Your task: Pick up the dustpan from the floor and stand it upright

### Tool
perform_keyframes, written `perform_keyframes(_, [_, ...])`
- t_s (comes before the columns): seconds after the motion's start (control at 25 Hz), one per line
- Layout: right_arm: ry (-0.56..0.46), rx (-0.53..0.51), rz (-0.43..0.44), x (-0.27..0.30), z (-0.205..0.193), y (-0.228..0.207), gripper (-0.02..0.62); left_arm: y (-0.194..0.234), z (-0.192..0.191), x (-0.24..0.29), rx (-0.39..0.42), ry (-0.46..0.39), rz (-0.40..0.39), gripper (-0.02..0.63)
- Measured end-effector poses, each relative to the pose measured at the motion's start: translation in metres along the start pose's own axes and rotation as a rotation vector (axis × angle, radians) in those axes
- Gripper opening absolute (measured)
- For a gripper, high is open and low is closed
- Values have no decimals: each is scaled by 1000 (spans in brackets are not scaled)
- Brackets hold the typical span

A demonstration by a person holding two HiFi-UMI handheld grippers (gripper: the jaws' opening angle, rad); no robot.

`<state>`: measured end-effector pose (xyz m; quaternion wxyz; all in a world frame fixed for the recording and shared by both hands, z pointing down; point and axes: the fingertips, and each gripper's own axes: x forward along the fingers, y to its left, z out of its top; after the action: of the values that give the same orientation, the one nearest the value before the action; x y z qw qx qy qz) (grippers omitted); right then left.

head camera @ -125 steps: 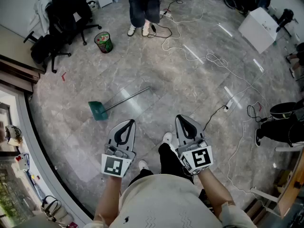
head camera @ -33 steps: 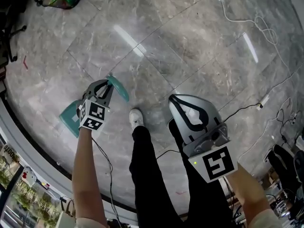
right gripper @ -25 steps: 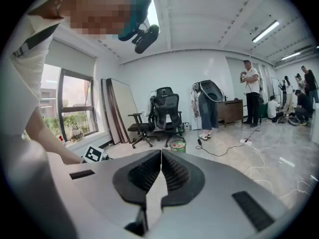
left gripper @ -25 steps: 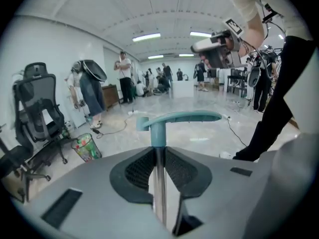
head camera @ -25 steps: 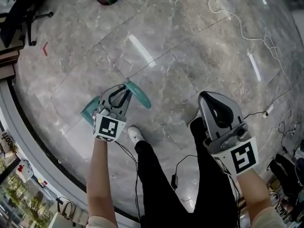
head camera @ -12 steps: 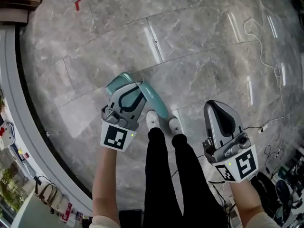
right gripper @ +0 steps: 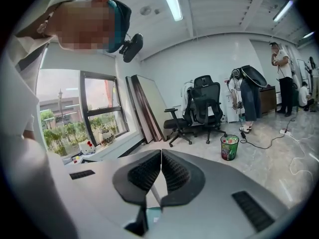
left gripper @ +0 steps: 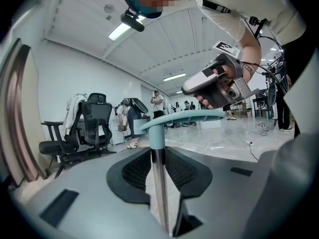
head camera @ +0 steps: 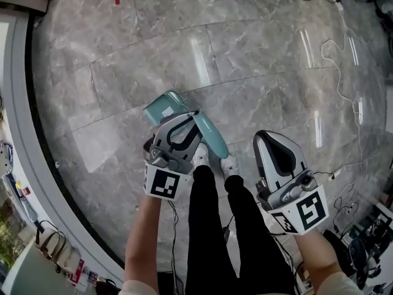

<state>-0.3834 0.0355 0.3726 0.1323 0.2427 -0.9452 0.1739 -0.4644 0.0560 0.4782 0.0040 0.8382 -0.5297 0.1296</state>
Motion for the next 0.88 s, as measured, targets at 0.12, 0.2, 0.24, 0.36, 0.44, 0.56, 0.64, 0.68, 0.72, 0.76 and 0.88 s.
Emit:
perform_keyframes(0.12, [-7,-1,-14,-3,-2,-1,18,-1,-1,-4,9,12,37,81])
perform_keyframes(0.2, [-9,3,-24,-7,-3,-3,18,1,-1,-7,5,16,74,81])
perform_keyframes(0.24, [-12,6,-27,-9,-1,-3,18,4,-1,-10,1,24,89,81])
perform_keyframes(0.36, [-21,-1,-24,-19,7,2,18,11,5,-27,-16,67,121,80])
perform_keyframes(0.44, [-34,-21,-19,-30,15,7,18,12,21,-44,-10,91,149,22])
perform_keyframes(0.56, [-76,-48,-1,-48,35,16,18,12,67,-69,-93,72,242,11])
perform_keyframes(0.64, [-107,-62,36,-67,55,26,18,6,113,-83,-234,-9,354,11])
perform_keyframes(0.68, [-124,-80,66,-78,67,33,18,-2,139,-89,-261,-45,388,11])
perform_keyframes(0.72, [-144,-107,100,-89,81,40,18,-12,166,-93,-262,-72,408,11])
perform_keyframes(0.76, [-165,-140,134,-101,95,48,18,-24,193,-95,-252,-95,421,11])
perform_keyframes(0.88, [-195,-222,199,-147,136,56,18,-75,275,-91,-229,-157,425,11])
